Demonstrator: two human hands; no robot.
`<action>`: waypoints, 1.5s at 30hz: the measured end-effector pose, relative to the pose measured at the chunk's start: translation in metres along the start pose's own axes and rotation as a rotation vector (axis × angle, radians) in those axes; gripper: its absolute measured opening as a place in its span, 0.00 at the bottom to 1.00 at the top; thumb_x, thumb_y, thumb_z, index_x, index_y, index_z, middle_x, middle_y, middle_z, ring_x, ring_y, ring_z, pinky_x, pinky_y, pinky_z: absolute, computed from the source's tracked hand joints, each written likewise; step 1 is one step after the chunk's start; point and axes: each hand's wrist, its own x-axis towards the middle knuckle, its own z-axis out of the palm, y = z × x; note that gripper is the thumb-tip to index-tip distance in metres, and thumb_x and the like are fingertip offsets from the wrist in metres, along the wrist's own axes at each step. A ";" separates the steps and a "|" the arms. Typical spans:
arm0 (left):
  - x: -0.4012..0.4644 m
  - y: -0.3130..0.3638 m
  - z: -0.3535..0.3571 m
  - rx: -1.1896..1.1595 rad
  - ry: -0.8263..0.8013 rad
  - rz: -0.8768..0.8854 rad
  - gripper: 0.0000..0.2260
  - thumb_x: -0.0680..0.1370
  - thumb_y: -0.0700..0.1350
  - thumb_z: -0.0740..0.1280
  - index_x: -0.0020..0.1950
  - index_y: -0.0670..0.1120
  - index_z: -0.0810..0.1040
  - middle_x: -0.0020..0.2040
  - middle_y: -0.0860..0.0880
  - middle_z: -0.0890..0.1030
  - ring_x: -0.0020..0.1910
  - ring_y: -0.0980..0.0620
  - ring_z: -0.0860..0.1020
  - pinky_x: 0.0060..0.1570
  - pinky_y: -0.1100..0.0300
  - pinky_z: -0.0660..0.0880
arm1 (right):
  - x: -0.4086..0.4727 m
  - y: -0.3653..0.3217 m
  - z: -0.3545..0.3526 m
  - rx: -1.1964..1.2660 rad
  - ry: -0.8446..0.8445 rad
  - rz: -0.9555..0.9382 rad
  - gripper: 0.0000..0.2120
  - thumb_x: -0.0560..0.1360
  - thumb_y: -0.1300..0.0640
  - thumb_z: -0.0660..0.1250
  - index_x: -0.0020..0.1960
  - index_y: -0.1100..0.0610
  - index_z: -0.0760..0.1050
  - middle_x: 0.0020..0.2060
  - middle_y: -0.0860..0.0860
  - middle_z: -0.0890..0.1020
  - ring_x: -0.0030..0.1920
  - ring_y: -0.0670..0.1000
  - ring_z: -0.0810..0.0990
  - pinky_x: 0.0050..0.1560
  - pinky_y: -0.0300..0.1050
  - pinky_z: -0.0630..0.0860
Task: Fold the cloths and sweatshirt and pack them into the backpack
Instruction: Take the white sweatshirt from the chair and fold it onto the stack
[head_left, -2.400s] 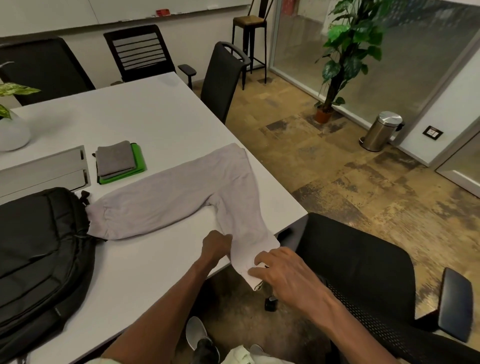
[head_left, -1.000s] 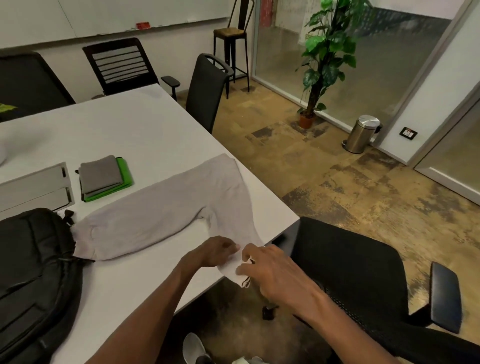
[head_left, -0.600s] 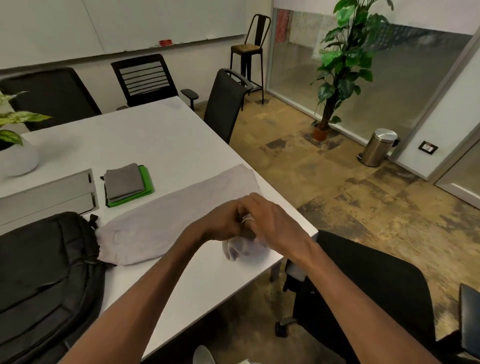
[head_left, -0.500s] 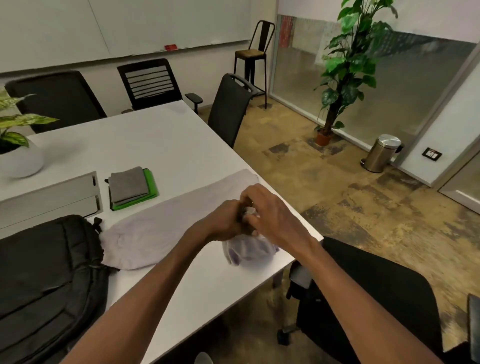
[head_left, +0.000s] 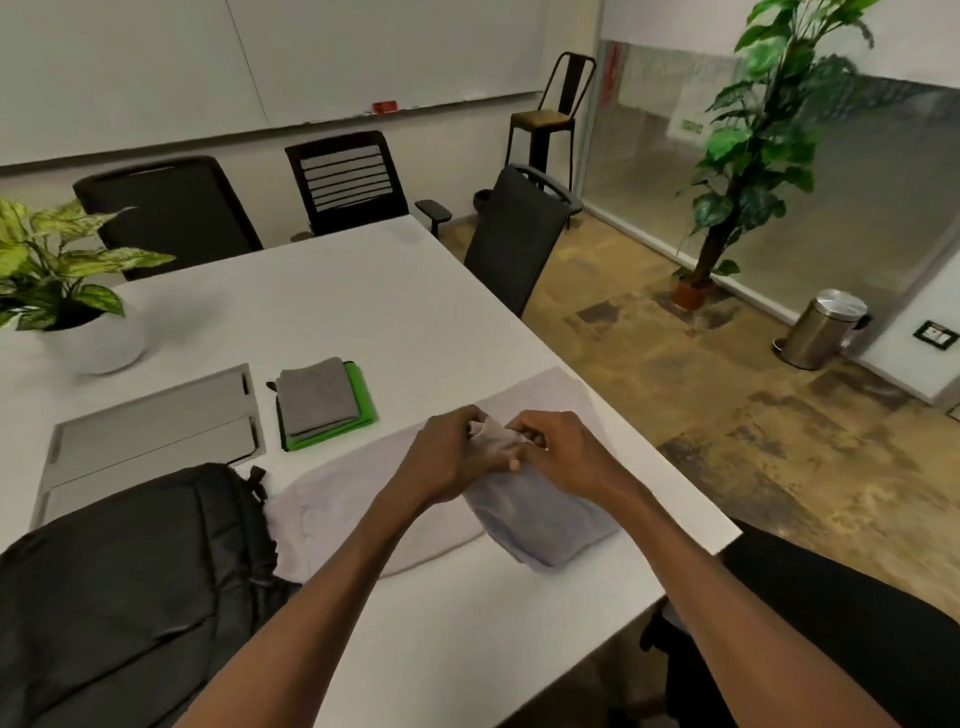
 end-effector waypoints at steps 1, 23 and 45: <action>0.002 -0.007 -0.004 0.022 0.021 0.009 0.15 0.68 0.59 0.76 0.46 0.52 0.79 0.40 0.56 0.81 0.39 0.61 0.77 0.35 0.64 0.68 | 0.007 -0.005 0.005 0.025 0.005 0.000 0.03 0.74 0.60 0.69 0.47 0.55 0.80 0.36 0.46 0.82 0.36 0.41 0.75 0.39 0.41 0.73; 0.012 -0.136 -0.091 -0.410 0.536 -0.298 0.04 0.78 0.48 0.69 0.47 0.49 0.81 0.44 0.49 0.84 0.44 0.51 0.81 0.42 0.57 0.76 | 0.083 0.199 0.014 -0.558 -0.368 0.365 0.22 0.77 0.58 0.65 0.71 0.56 0.71 0.68 0.55 0.74 0.69 0.57 0.71 0.66 0.46 0.67; 0.029 -0.277 -0.062 0.108 0.669 -0.847 0.15 0.81 0.50 0.63 0.48 0.38 0.78 0.45 0.37 0.81 0.47 0.36 0.78 0.43 0.52 0.68 | 0.207 0.297 -0.009 -0.314 -0.494 0.294 0.16 0.79 0.49 0.65 0.33 0.49 0.69 0.32 0.48 0.77 0.39 0.53 0.76 0.41 0.48 0.69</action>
